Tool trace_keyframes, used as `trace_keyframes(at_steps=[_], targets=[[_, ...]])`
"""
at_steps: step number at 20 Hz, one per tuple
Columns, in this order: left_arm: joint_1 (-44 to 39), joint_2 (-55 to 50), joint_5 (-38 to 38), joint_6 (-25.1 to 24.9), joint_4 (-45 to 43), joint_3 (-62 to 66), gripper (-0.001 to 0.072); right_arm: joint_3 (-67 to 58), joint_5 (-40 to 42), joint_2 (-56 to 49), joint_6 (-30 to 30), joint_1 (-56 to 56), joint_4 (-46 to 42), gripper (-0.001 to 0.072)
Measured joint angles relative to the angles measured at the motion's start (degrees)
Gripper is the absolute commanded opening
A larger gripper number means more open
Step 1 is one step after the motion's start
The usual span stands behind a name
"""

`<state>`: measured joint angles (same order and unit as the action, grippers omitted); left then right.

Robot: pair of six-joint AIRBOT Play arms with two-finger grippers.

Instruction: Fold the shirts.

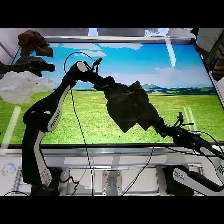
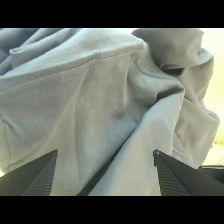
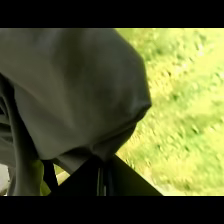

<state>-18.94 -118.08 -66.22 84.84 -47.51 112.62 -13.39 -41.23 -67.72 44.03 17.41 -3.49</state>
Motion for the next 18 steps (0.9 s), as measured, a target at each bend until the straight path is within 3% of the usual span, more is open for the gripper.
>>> trace_keyframes(at_steps=[6,8,14,18], targets=[[0.4,0.0,0.2,-0.9,-2.5,0.0,0.0679,-5.2,-2.2,0.3,-0.8,0.1,1.9,0.0027],[0.9,0.0,-1.0,-1.5,-3.3,0.0,0.059,-8.2,-2.5,1.4,-0.7,0.2,1.2,0.0027],[0.5,-3.2,-9.8,-5.9,-0.1,0.0,0.0592,-17.6,-5.3,4.1,3.8,0.2,-4.6,0.0028],[-0.8,-4.9,-11.6,-7.9,2.6,0.0,0.0589,-19.6,-6.6,4.5,6.2,0.2,-9.0,0.0028]])
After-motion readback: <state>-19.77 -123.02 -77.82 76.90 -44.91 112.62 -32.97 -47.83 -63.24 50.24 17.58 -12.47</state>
